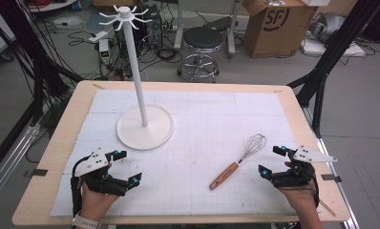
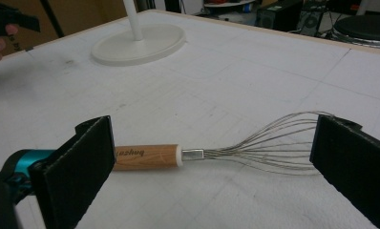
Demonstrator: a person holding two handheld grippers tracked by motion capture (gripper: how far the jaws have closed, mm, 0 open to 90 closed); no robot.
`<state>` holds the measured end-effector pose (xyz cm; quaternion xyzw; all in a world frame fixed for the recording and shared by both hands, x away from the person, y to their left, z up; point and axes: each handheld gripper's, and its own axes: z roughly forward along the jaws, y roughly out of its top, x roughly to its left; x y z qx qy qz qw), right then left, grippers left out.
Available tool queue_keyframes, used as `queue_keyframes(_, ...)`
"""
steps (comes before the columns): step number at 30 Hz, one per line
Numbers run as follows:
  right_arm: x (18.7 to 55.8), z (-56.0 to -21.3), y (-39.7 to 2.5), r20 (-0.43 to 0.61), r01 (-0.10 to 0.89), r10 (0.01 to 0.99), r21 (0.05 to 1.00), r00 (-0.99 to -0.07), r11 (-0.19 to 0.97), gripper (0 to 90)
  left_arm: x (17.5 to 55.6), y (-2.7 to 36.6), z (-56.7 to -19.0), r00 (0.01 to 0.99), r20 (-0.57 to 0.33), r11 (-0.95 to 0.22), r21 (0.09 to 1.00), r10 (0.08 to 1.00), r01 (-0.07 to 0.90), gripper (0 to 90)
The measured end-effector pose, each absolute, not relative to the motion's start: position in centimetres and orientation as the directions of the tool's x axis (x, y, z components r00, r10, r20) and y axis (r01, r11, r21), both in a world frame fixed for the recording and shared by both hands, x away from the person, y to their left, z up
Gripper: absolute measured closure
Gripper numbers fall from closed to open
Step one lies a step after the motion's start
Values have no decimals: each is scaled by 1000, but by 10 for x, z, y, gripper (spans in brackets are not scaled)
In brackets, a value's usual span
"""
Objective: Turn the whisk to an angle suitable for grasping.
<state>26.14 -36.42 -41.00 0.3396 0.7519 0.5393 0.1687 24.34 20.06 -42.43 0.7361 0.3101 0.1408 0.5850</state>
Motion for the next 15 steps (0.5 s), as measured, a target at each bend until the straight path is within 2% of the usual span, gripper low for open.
queue_keyframes(6, 263, -414, -369, 123, 339, 697, 923, -707, 181, 4, 246, 199, -424, 764, -159, -111, 951, 625, 289, 17)
queue_keyframes(15, 259, -414, -366, 116, 335, 698, 923, -706, 186, 4, 242, 195, -426, 784, -139, -155, 945, 605, 287, 17)
